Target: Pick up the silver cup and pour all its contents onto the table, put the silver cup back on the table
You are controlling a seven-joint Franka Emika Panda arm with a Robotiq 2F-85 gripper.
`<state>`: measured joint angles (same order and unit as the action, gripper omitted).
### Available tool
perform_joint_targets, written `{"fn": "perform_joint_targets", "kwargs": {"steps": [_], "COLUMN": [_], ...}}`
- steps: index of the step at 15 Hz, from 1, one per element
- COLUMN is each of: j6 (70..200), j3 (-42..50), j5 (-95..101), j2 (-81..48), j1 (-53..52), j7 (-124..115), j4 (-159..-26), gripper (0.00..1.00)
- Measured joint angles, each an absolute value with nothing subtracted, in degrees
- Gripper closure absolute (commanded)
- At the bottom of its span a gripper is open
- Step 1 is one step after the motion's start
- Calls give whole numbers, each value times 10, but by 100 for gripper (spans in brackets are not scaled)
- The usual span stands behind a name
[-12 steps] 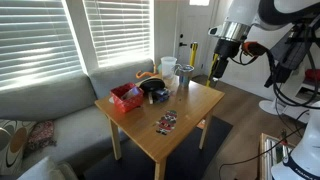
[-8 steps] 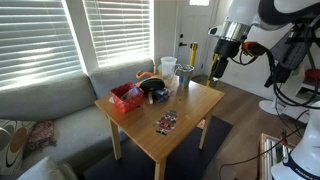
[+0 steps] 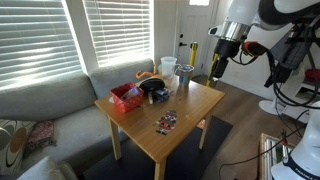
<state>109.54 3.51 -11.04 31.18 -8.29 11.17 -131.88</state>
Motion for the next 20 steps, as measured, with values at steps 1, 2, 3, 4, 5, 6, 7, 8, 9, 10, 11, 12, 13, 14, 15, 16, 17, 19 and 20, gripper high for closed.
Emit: {"fn": "perform_joint_targets", "kwargs": {"steps": [1,2,3,4,5,6,7,8,9,10,11,12,13,14,15,16,17,19,20], "j6": [1095,1095,1095,1095,1095,1095,1095,1095,1095,1103,1119,1138,1163,1193,1222,1247,1272,1312,1328], "j3": [35,35,35,35,35,35,35,35,34,33,31,31,31,32,33,36,38,43,46], "j5": [-110,-110,-110,-110,-110,-110,-110,-110,-110,-107,-103,-96,-87,-75,-62,-51,-39,-9,1], "j2": [312,312,312,312,312,312,312,312,311,308,301,291,277,260,242,223,203,166,149], "j1": [-83,-83,-83,-83,-83,-83,-83,-83,-81,-76,-68,-60,-50,-41,-33,-28,-22,-11,-6], "j7": [112,112,112,112,112,112,112,112,110,105,102,102,102,105,112,122,133,154,162], "j4": [-1319,-1319,-1319,-1319,-1319,-1319,-1319,-1319,-1319,-1319,-1319,-1319,-1319,-1318,-1317,-1315,-1311,-1299,-1290], "gripper": [0,0,0,0,0,0,0,0,0,0,0,0,0,0,0,0,0,0,0]}}
